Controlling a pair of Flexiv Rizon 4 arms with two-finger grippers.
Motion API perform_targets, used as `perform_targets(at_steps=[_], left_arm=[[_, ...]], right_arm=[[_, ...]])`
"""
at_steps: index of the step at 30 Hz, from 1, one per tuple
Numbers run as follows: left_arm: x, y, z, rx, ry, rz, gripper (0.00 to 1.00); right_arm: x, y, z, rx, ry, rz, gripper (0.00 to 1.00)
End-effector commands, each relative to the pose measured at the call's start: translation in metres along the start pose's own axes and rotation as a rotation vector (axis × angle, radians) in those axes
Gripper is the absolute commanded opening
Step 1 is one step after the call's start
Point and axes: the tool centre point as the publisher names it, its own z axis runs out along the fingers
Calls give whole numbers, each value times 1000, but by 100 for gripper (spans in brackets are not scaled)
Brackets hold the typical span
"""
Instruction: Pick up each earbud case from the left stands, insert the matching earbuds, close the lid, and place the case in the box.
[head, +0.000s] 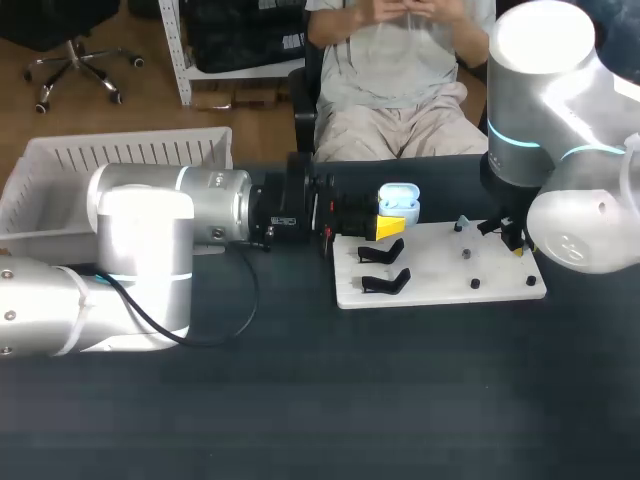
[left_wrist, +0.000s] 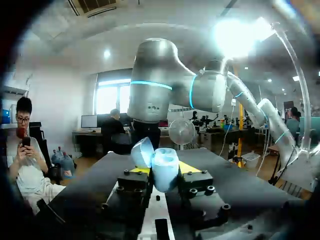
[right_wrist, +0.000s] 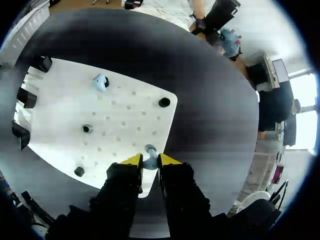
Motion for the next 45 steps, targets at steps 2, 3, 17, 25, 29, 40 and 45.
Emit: perform_targets(at_steps=[2,3,17,25,29,40,45], left_arm=[[1,1,1,-1,-3,2,0],[1,1,1,-1,-3,2,0],[1,1,1,-1,-3,2,0],[1,1,1,-1,-3,2,0],[1,1,1,-1,-3,2,0],[1,1,1,-1,-3,2,0],[1,1,1,-1,-3,2,0]], right_arm=[[0,1,0,5,0,0,0],[0,1,0,6,1,-1,0],[8,-2,-34,13,-17,12,0],[13,2,-103,-44,43,7,0],[13,9,-153,-57,89,-2,0],[6,61,-243,-27,64,-95,0],[5,77,-253,-55,46,-131,0]])
